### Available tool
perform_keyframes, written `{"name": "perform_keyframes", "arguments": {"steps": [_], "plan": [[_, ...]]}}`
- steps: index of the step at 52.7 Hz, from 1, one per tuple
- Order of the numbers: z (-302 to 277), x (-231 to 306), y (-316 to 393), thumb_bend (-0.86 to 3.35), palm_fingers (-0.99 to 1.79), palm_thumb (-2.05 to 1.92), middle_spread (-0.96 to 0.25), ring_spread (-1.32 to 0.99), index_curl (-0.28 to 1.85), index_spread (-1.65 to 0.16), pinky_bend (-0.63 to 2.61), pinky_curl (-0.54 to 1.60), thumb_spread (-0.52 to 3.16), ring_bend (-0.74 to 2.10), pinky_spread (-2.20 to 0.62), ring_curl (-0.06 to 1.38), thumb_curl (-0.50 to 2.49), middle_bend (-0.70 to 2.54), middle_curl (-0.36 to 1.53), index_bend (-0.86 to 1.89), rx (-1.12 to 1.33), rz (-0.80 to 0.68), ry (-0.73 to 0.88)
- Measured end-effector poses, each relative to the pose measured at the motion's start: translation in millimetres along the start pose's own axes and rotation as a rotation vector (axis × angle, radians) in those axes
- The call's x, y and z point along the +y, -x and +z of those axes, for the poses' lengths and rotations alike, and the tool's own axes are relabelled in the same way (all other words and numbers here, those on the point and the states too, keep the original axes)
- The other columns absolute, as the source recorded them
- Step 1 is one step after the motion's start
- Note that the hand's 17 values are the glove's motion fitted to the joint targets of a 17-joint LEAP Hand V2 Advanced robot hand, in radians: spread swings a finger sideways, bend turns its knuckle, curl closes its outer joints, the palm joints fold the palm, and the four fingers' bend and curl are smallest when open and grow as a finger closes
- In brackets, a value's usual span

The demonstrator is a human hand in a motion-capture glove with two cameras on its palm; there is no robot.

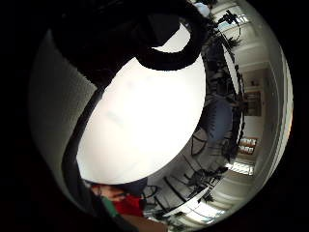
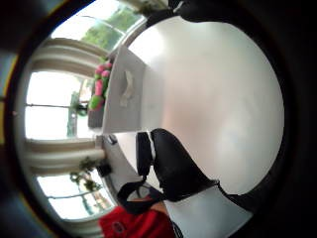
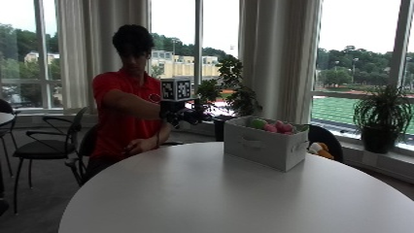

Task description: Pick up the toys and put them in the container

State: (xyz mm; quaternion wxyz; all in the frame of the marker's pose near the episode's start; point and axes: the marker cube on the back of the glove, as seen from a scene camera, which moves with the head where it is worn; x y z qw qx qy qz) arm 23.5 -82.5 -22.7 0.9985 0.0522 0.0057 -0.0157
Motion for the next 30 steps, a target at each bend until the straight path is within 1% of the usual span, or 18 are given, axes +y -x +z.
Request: {"name": "perform_keyframes", "arguments": {"steps": [10,18,30], "plan": [[13.6,3.7,-2.5,-0.05,-0.08,-0.05,-0.14,-0.02,0.36,-0.43,1.00,0.30,1.15,0.19,0.11,0.29,0.27,0.14,0.25,0.18,0.009,0.014,0.021],[26.8,11.0,1.0,-0.05,-0.07,-0.05,-0.15,-0.03,0.37,-0.44,0.99,0.30,1.15,0.19,0.11,0.29,0.27,0.14,0.25,0.19,0.046,-0.031,0.030],[26.6,19.6,7.6,-0.04,-0.07,-0.04,-0.15,-0.03,0.37,-0.44,0.98,0.30,1.15,0.19,0.11,0.29,0.26,0.15,0.24,0.19,0.016,-0.025,0.029]]}}
